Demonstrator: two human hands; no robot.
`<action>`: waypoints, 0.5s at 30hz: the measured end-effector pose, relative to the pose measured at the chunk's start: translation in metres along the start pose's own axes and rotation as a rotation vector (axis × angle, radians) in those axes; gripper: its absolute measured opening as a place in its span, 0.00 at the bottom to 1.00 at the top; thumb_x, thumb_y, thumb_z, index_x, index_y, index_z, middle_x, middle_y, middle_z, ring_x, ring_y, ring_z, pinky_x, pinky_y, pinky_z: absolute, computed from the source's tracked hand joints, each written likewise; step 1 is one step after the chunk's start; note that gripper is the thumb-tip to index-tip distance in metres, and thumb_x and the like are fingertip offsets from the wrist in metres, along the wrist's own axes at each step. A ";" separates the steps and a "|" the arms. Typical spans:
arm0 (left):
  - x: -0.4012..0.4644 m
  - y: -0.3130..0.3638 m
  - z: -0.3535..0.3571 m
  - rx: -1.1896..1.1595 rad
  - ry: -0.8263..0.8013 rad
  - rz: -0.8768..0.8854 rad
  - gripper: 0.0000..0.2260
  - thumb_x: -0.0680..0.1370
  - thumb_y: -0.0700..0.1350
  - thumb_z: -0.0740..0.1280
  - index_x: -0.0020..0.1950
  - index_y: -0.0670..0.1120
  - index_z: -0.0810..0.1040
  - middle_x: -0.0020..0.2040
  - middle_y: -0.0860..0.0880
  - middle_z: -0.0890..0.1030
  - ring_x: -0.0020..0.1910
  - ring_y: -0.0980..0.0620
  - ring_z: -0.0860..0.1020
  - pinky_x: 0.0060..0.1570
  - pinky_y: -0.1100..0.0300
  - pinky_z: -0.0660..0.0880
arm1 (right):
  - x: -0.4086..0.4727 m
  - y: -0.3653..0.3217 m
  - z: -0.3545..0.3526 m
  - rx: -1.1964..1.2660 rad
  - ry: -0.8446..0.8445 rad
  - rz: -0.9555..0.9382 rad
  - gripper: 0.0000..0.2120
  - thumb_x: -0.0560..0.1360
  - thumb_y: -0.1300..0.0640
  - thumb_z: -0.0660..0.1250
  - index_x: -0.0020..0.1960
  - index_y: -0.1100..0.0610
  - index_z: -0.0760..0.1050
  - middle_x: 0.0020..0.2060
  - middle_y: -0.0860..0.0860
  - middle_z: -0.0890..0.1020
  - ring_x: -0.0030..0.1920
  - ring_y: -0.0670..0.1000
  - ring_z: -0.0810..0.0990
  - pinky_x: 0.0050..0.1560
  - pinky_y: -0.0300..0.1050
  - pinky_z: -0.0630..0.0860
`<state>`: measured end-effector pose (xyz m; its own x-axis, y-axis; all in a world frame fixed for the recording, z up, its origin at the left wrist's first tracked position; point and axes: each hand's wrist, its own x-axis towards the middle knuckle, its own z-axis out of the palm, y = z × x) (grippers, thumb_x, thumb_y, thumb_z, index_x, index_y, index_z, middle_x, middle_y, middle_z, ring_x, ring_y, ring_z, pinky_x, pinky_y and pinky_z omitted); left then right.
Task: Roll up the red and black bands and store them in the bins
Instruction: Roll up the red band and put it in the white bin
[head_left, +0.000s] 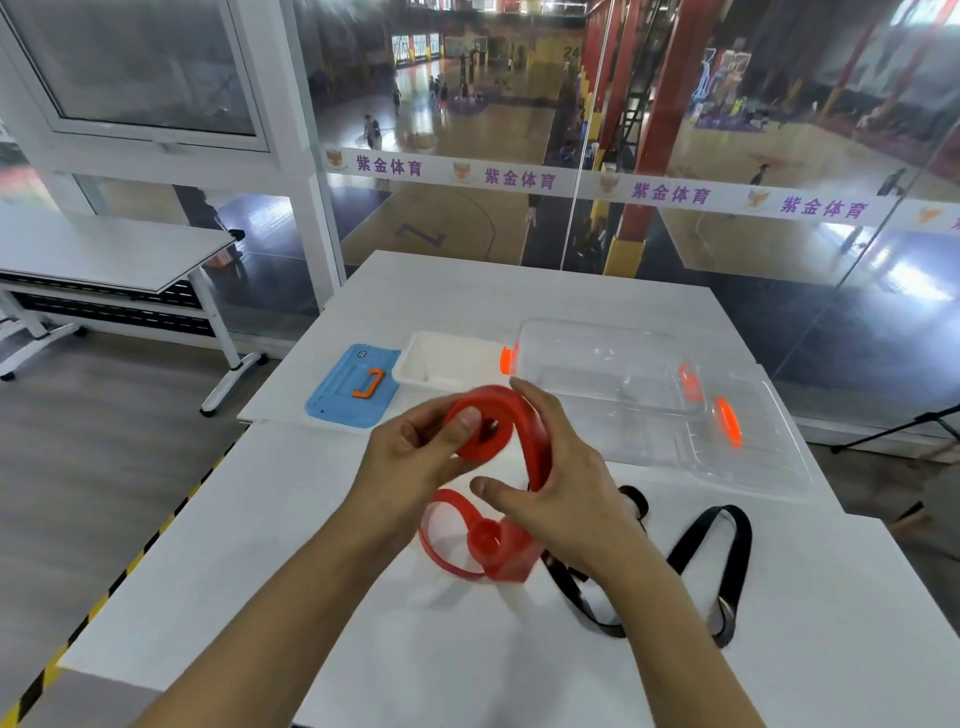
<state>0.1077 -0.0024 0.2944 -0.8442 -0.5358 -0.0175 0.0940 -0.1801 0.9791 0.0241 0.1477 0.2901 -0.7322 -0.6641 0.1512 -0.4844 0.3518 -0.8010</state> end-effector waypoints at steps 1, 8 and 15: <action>0.003 0.002 0.000 -0.078 0.033 -0.012 0.18 0.72 0.49 0.72 0.59 0.43 0.83 0.53 0.44 0.87 0.55 0.46 0.86 0.57 0.50 0.82 | 0.000 -0.001 0.007 0.055 0.032 0.014 0.45 0.70 0.44 0.78 0.76 0.30 0.54 0.67 0.36 0.74 0.62 0.41 0.77 0.63 0.41 0.75; 0.008 -0.002 0.013 -0.215 0.087 -0.082 0.22 0.73 0.52 0.72 0.64 0.43 0.78 0.56 0.44 0.87 0.58 0.44 0.84 0.64 0.48 0.77 | -0.002 -0.017 0.044 0.144 0.205 0.019 0.49 0.72 0.43 0.75 0.76 0.24 0.43 0.60 0.39 0.70 0.49 0.35 0.74 0.52 0.38 0.71; -0.006 -0.015 0.016 -0.095 -0.031 -0.182 0.26 0.69 0.58 0.75 0.61 0.45 0.79 0.56 0.42 0.86 0.58 0.46 0.85 0.63 0.47 0.78 | 0.002 -0.008 0.044 0.118 0.317 0.045 0.38 0.73 0.46 0.75 0.74 0.30 0.59 0.62 0.39 0.76 0.58 0.42 0.78 0.57 0.41 0.78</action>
<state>0.1032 0.0171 0.2834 -0.8673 -0.4622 -0.1849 -0.0135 -0.3493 0.9369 0.0476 0.1142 0.2718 -0.8727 -0.4054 0.2719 -0.4034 0.2853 -0.8694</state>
